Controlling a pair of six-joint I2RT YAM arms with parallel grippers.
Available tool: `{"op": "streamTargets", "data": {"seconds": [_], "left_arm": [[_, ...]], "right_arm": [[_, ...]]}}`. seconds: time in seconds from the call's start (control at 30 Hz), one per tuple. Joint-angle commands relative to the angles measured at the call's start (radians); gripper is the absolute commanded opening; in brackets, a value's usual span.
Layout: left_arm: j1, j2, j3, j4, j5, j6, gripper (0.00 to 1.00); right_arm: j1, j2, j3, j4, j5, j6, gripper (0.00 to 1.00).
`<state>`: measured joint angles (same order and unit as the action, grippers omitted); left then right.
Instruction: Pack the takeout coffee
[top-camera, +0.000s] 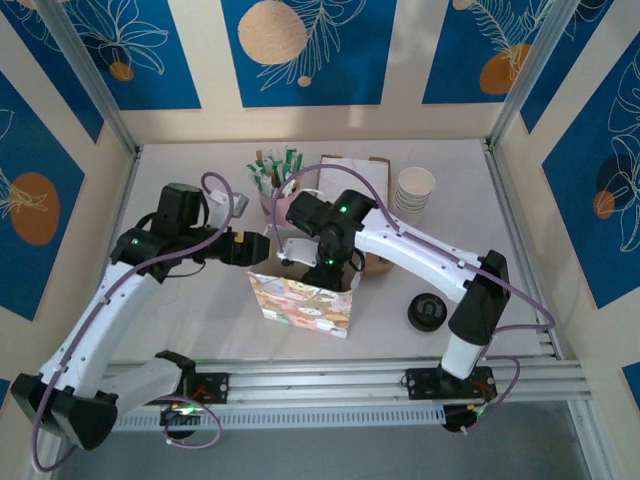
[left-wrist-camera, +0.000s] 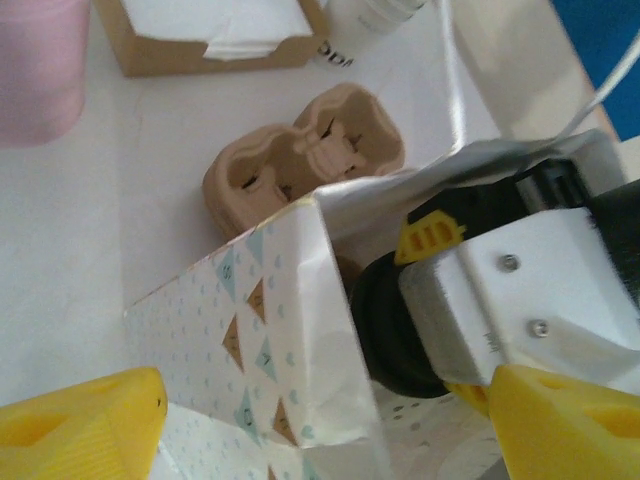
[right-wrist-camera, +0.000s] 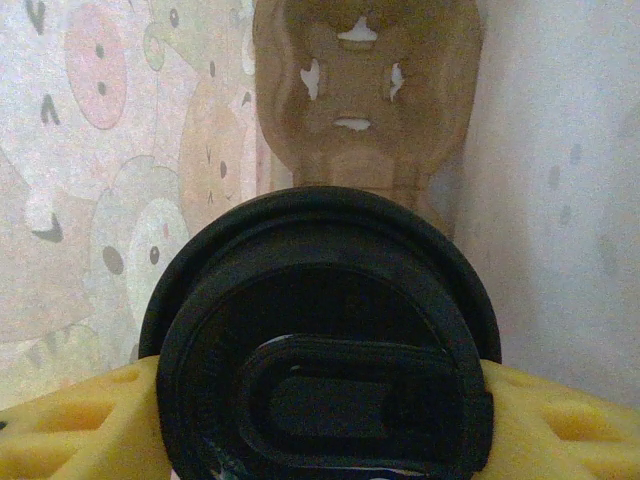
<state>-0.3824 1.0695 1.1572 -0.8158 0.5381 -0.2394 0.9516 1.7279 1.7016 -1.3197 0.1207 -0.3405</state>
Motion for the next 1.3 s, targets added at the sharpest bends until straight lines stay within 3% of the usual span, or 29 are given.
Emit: {"op": "streamTargets", "data": {"seconds": [0.0, 0.4, 1.27], "left_arm": [[-0.012, 0.010, 0.004, -0.063, -0.078, 0.048, 0.84], [-0.012, 0.023, 0.020, -0.108, -0.212, 0.073, 0.83], [-0.016, -0.003, -0.011, -0.060, -0.171, 0.026, 0.84]], "right_arm": [[-0.003, -0.046, -0.014, -0.005, -0.007, -0.008, 0.52], [-0.007, -0.098, -0.044, -0.006, 0.013, -0.003, 0.52], [-0.014, -0.029, -0.014, -0.021, -0.030, 0.103, 0.49]]}}
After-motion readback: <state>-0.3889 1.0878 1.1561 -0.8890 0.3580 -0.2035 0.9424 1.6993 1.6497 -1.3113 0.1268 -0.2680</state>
